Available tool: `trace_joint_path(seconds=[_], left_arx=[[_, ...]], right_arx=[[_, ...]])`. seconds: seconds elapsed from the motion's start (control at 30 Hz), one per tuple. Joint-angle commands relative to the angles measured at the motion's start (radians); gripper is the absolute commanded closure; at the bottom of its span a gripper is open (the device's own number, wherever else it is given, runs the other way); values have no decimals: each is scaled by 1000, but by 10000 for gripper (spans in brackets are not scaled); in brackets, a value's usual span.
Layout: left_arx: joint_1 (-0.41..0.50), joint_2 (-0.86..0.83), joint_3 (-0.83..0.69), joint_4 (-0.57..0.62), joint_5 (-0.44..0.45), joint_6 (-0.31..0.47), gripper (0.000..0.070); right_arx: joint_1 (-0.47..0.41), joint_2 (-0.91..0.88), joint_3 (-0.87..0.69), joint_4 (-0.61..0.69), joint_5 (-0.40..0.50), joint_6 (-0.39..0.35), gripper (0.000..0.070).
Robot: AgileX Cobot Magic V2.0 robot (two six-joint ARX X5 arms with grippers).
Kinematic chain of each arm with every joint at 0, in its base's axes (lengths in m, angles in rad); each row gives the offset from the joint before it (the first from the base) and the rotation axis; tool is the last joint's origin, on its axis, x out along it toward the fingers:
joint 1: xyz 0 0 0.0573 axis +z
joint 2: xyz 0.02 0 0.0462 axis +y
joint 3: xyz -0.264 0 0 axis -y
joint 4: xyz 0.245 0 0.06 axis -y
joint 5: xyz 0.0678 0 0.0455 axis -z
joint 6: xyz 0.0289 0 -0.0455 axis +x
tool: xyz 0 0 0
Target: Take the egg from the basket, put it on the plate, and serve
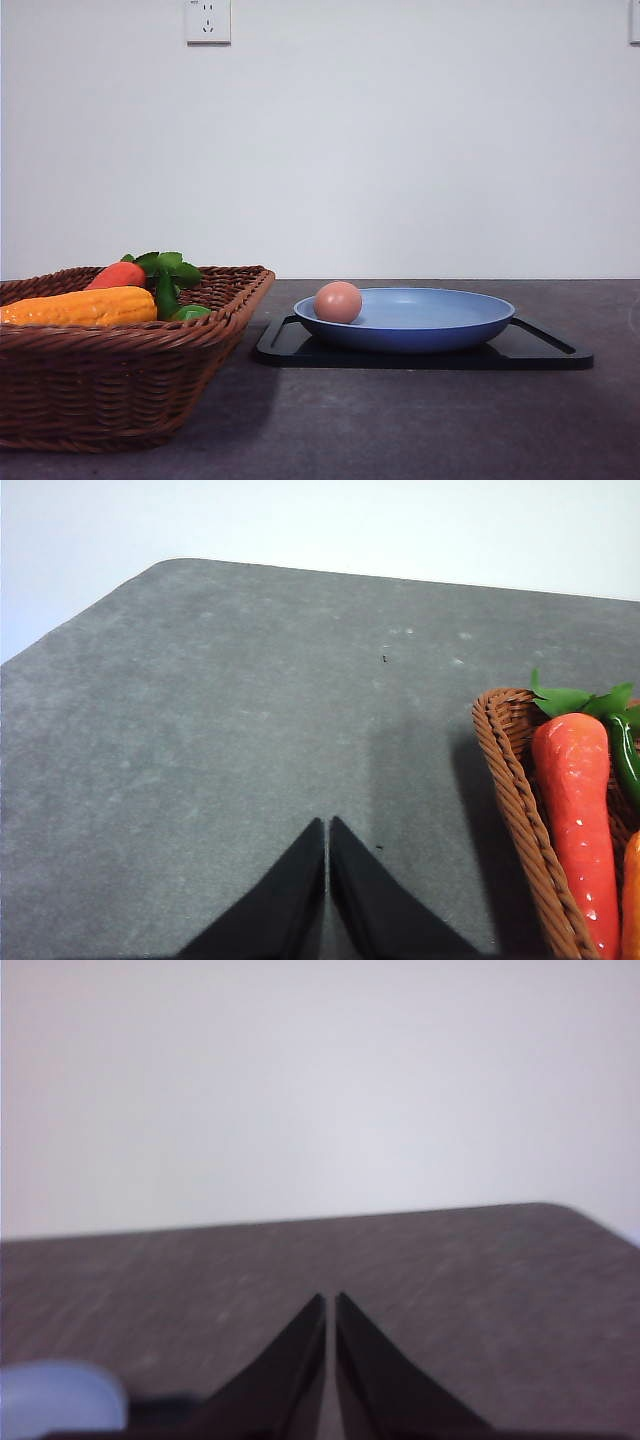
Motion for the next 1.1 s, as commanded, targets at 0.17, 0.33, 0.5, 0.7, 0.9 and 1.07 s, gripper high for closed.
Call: trace_joint_path(seconds=[0.17, 0.33, 0.5, 0.7, 0.9, 1.07], left_arx=[[1, -2, -8, 7, 1, -2, 700], [1, -2, -8, 7, 1, -2, 700], [1, -2, -8, 7, 1, -2, 700], [1, -2, -8, 7, 1, -2, 700], [1, -2, -8, 7, 1, -2, 700], [1, -2, -8, 7, 1, -2, 700]], right_arx=[[-23, -82, -136, 4, -219, 8, 700], [-23, -99, -149, -122, -254, 31, 700], [-23, -99, -149, -167, -252, 32, 700], [-23, -99, -149, -156, -252, 32, 700], [-23, -99, -149, -156, -252, 32, 700], [-23, -99, -149, -156, -252, 32, 700]])
